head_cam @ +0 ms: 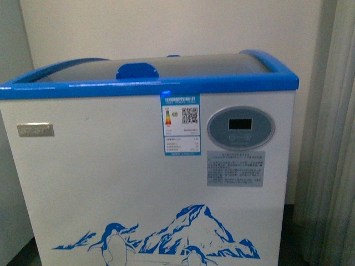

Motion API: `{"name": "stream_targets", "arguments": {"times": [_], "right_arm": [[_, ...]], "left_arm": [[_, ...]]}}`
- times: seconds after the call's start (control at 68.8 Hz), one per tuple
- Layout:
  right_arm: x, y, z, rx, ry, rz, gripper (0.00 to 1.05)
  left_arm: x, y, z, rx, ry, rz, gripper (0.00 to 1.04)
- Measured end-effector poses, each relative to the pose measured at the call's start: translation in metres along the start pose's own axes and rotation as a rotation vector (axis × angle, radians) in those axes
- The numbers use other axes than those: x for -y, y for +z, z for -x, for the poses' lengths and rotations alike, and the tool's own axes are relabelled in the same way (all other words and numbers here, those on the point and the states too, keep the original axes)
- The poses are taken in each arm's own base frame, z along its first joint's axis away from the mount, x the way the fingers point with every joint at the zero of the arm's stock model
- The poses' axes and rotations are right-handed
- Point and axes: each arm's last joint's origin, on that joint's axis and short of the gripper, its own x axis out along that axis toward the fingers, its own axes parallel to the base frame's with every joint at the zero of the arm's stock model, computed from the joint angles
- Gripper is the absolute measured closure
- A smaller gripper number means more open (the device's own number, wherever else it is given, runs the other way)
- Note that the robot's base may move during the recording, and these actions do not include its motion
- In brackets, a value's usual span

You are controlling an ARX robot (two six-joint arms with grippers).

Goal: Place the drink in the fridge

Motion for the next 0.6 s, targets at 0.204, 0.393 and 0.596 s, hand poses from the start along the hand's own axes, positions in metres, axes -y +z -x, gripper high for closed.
{"name": "stream_targets", "arguments": {"times": [0.204, 0.393, 0.596], "right_arm": [[0.0001, 0.0001, 0.0003, 0.001, 0.0, 0.0, 0.64], [0.0001, 0.0, 0.0003, 0.001, 0.0, 0.0, 0.64], [0.0001, 0.0, 0.0002, 0.001, 0.0, 0.0, 0.64]], "left_arm": [[0.0, 0.0, 0.0, 0.0, 0.0, 0.0, 0.08], [0.0, 0.0, 0.0, 0.0, 0.0, 0.0, 0.08], [0.0, 0.0, 0.0, 0.0, 0.0, 0.0, 0.08]]}}
